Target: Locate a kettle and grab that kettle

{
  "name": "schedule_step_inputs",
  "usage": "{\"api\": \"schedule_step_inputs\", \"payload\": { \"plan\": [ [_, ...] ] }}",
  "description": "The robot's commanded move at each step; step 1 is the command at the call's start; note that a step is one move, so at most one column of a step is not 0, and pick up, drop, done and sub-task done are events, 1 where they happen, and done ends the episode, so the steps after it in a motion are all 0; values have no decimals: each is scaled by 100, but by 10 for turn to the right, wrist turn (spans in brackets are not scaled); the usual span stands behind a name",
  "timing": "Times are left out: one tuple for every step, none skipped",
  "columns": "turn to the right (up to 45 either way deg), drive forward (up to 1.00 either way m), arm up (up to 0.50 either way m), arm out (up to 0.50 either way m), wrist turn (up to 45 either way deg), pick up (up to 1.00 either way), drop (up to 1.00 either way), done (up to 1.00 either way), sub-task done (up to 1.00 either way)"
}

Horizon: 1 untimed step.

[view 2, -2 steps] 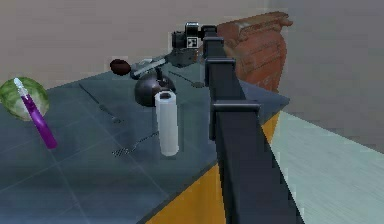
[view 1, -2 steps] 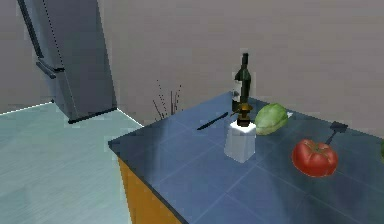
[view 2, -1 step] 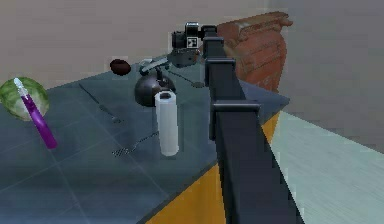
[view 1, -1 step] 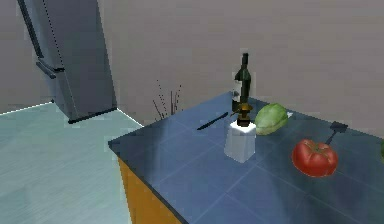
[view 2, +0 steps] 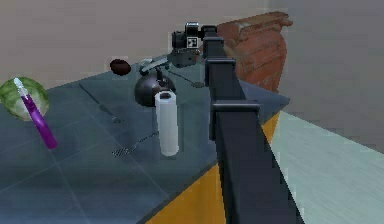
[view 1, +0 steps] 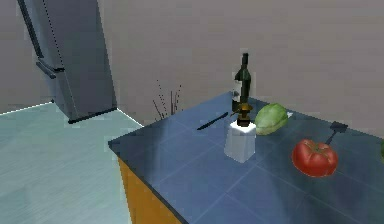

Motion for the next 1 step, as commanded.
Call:
{"api": "schedule_step_inputs", "payload": {
  "plan": [
    [0,0,0,0,0,0,0,100,0]
  ]
}}
